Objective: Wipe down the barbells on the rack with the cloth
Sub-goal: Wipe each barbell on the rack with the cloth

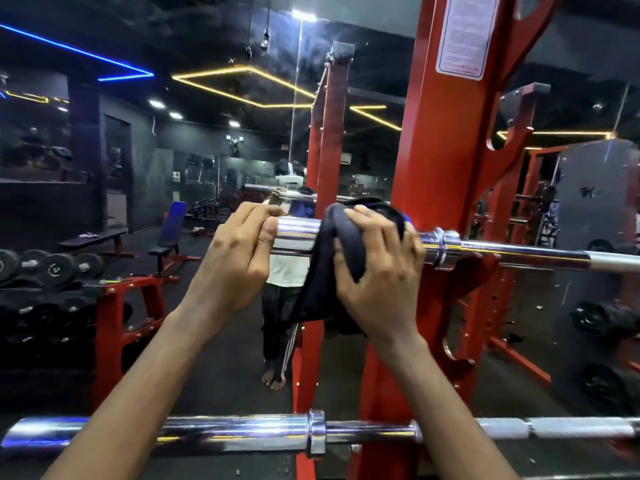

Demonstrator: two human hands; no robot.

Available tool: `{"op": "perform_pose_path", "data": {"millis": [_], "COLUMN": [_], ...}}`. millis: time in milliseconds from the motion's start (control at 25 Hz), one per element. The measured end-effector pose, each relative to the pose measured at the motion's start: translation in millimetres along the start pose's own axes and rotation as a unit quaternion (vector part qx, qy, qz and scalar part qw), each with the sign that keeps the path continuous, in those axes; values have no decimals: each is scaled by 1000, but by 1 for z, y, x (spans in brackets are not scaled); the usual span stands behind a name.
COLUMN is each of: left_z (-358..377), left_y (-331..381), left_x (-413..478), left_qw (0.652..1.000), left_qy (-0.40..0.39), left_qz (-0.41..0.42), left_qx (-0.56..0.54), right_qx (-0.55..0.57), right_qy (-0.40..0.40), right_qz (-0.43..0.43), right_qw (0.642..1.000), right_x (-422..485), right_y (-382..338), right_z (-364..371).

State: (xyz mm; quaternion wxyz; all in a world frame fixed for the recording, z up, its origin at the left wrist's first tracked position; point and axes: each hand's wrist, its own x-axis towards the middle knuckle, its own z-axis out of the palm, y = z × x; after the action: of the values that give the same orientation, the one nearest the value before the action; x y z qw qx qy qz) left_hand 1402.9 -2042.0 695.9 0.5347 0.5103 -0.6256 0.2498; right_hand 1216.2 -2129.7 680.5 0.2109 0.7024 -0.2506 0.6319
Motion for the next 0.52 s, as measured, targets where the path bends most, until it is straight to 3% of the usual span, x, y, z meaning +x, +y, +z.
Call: {"op": "perform_pose_path", "data": {"millis": [240, 360, 520], "left_z": [-3, -7, -17], "left_y": [4, 3, -7], "left_x": [-2, -3, -2], "left_qw": [998, 994, 978], "left_qy": [-4, -12, -50], "left_qz": [-41, -58, -75], "left_qx": [-54, -91, -186], "right_qx": [63, 96, 48], "right_qy": [23, -8, -11], "right_qz": [103, 79, 36], "right_qw": [992, 992, 998], "right_x": [-1, -1, -6], "right_y": [-3, -42, -61], "right_z": [-2, 10, 18]}}
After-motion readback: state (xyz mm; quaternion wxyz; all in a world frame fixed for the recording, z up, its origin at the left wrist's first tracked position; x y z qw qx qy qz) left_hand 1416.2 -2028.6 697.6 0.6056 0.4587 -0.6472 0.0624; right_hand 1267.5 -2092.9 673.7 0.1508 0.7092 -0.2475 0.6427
